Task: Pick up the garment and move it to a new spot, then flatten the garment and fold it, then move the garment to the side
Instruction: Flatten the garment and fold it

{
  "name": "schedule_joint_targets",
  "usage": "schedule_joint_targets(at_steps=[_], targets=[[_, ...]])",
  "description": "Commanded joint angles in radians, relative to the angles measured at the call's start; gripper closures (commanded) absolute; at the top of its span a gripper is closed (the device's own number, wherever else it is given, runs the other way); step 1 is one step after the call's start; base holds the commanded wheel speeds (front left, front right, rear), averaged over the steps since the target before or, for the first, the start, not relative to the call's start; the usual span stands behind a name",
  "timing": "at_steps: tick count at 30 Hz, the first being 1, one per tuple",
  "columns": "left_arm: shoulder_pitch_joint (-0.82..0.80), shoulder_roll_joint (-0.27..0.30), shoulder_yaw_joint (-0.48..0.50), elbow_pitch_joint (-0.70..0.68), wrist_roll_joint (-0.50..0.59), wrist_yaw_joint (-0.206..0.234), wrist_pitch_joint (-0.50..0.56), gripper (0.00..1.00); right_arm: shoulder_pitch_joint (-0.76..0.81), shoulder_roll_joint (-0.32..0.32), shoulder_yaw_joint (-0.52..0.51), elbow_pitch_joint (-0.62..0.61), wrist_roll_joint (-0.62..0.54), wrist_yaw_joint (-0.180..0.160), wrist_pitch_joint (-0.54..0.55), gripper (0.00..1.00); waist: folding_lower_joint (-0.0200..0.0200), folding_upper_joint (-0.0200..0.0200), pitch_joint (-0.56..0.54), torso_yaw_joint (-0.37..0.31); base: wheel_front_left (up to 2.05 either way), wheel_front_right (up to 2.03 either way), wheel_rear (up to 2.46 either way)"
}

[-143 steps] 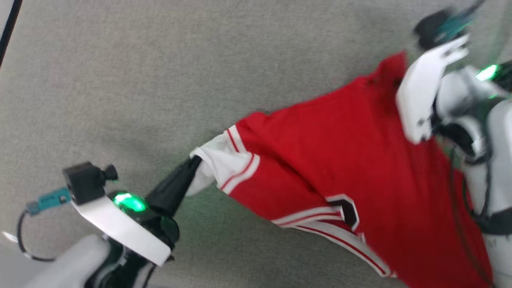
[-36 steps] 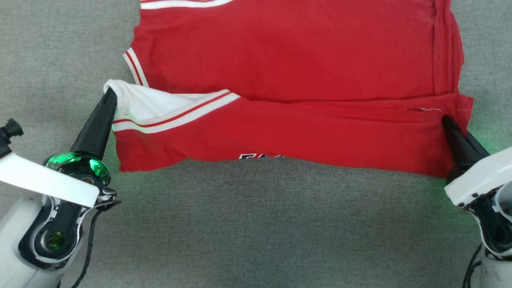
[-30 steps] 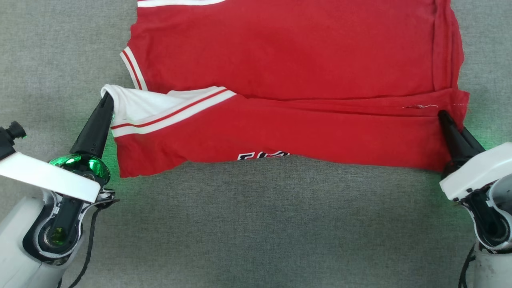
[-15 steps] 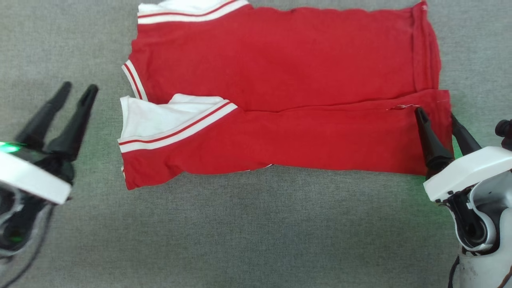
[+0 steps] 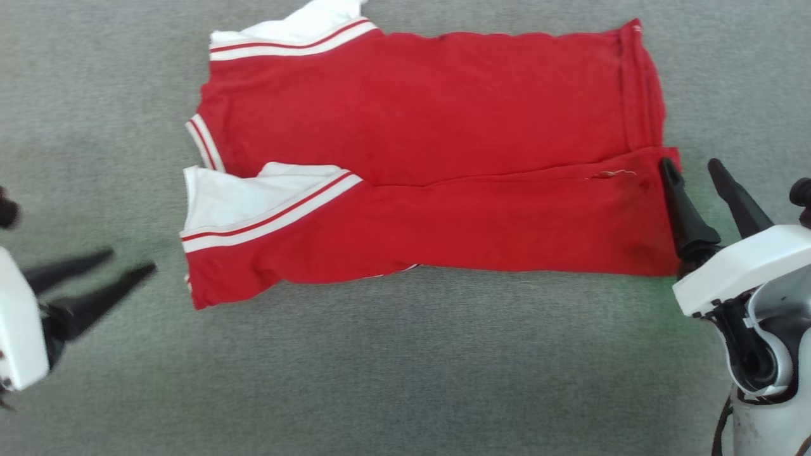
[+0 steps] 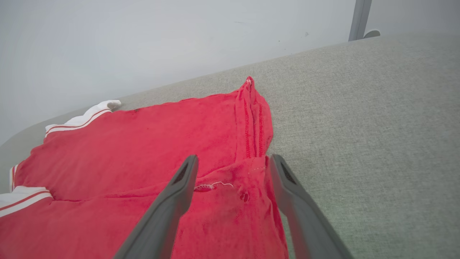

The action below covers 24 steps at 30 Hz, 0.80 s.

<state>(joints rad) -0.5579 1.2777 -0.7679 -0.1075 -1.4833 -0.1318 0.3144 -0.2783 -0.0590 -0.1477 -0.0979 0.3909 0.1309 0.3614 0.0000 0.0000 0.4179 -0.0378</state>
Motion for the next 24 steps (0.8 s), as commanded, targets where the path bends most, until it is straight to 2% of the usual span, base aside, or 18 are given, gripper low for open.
schedule_joint_targets(at_steps=[1,4,9,14,19,24], targets=[[-0.014,-0.012,-0.011,-0.005,-0.017,0.002,0.034,0.00,-0.008,0.003,0.008,-0.007,0.006,0.000,-0.001,0.00,0.0000,0.0000,0.002,-0.013,0.00,0.00,0.00],[-0.016,-0.032,-0.032,0.032,-0.054,0.002,0.099,0.00,0.007,0.005,0.019,-0.008,0.014,0.000,-0.010,0.00,0.0000,0.0000,0.008,-0.033,0.00,0.00,0.00],[-0.032,-0.105,-0.042,0.096,-0.116,0.002,0.146,0.00,0.018,0.006,0.014,-0.009,0.024,0.000,-0.024,0.00,0.0000,0.0000,0.018,-0.064,0.00,0.00,0.00],[-0.050,-0.152,-0.075,0.173,-0.084,0.002,0.199,0.00,0.024,0.008,0.017,-0.016,0.026,0.000,-0.031,0.00,0.0000,0.0000,0.025,-0.086,0.00,0.00,0.00],[-0.065,-0.243,-0.148,0.291,-0.024,0.004,0.273,0.00,0.027,0.009,0.026,-0.015,0.031,0.000,-0.035,0.00,0.0000,0.0000,0.031,-0.099,0.00,0.00,0.00],[-0.087,-0.345,-0.167,0.335,-0.057,0.005,0.310,0.00,0.028,0.009,0.034,-0.027,0.026,0.000,-0.015,0.00,0.0000,0.0000,0.040,-0.109,0.00,0.00,0.00]])
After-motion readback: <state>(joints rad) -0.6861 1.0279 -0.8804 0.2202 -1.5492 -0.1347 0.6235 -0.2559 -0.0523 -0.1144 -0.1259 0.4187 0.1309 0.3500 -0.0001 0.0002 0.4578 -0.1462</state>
